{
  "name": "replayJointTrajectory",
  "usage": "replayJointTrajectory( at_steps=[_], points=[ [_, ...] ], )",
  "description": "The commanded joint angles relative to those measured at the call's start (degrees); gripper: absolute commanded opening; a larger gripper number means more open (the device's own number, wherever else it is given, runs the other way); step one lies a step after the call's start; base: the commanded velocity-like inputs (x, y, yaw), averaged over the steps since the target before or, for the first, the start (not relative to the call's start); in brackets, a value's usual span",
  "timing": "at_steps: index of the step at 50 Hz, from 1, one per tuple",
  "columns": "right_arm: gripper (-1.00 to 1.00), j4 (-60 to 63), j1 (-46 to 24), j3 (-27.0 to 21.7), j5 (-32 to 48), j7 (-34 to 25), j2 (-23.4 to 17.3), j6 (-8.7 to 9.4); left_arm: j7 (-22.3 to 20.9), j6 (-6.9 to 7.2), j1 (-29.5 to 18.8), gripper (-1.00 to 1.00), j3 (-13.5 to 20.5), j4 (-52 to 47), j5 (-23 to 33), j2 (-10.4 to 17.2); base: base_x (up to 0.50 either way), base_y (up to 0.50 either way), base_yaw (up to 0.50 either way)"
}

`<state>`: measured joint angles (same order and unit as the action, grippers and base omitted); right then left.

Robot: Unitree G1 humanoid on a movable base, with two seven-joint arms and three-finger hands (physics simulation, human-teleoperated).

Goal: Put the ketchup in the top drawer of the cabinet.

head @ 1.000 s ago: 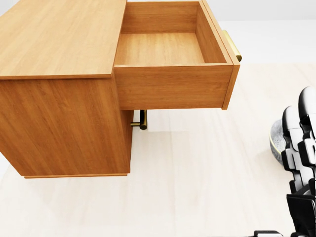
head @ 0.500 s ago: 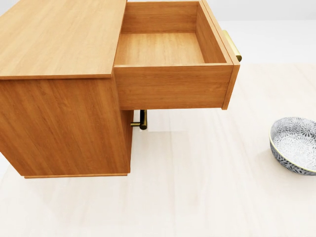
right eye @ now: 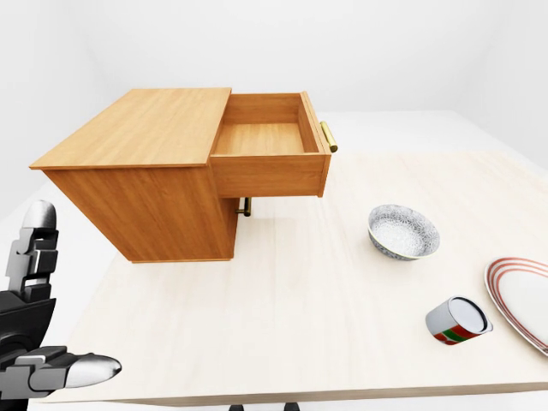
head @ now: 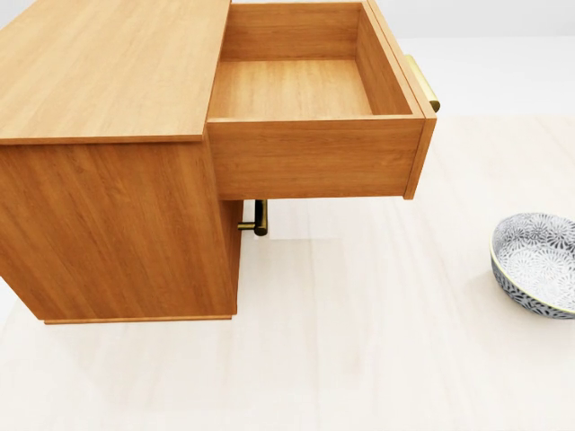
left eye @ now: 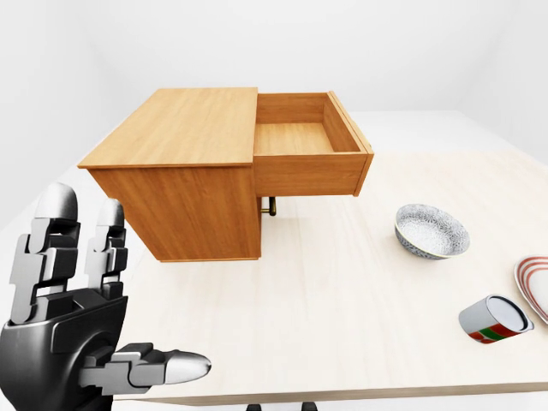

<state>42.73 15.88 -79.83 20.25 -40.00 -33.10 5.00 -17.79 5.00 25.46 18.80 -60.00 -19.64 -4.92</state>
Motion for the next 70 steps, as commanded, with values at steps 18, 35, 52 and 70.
replayJointTrajectory(
  at_steps=[18,35,52,70],
  points=[
    [1.00,-7.07,-6.23,8.98,12.69,0.00,5.84,0.00,0.00,0.00,0.20,1.00,-0.18,0.00,0.19,-0.08,0.00,0.00,0.00],
    [1.00,-11.44,-6.19,16.13,14.27,0.00,10.09,0.00,0.67,0.00,0.37,1.00,-0.31,0.00,-0.30,0.58,0.00,0.00,0.00],
    [1.00,-19.30,-4.50,18.72,13.12,0.00,12.18,0.00,0.81,0.00,0.13,1.00,-0.33,0.00,-0.17,0.64,0.00,0.00,0.00],
    [1.00,-23.93,-3.23,20.52,12.84,0.00,13.25,0.00,0.25,0.00,-0.13,1.00,-0.22,0.00,0.36,0.03,0.00,0.00,0.00]
  ],
)
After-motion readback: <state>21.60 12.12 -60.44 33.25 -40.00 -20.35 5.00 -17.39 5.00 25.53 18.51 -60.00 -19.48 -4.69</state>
